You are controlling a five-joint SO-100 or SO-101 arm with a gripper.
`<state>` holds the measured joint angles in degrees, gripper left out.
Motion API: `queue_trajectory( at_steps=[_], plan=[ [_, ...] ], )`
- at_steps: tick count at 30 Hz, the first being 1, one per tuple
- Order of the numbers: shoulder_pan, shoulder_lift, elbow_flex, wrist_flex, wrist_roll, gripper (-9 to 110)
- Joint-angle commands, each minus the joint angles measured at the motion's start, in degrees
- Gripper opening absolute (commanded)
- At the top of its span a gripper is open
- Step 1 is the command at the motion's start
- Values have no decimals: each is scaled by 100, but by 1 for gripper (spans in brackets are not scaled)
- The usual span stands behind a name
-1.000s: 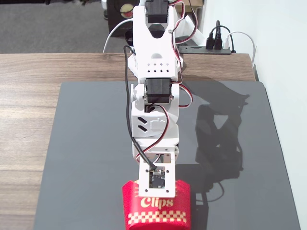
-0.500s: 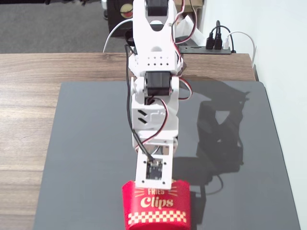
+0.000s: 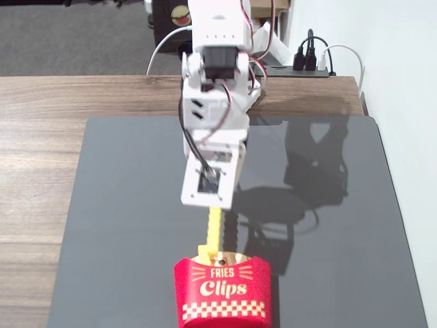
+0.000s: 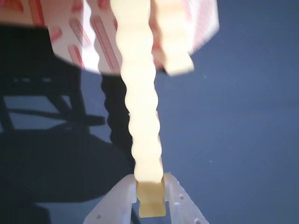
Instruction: Grab a fry
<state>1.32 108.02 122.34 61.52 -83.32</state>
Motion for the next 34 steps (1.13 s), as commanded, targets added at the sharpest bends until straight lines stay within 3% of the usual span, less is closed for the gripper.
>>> queue_trajectory(
  at_steps=[1, 8, 16, 24, 34],
  plan=[
    [62, 896, 457, 158, -9, 1],
    [79, 2092, 686, 1222, -26, 1],
    [-9, 2584, -246, 2522, -176, 1],
    [-26, 1986, -1327, 2979, -264, 1],
    [-26, 1775, -1397, 2883, -352, 1]
  ],
)
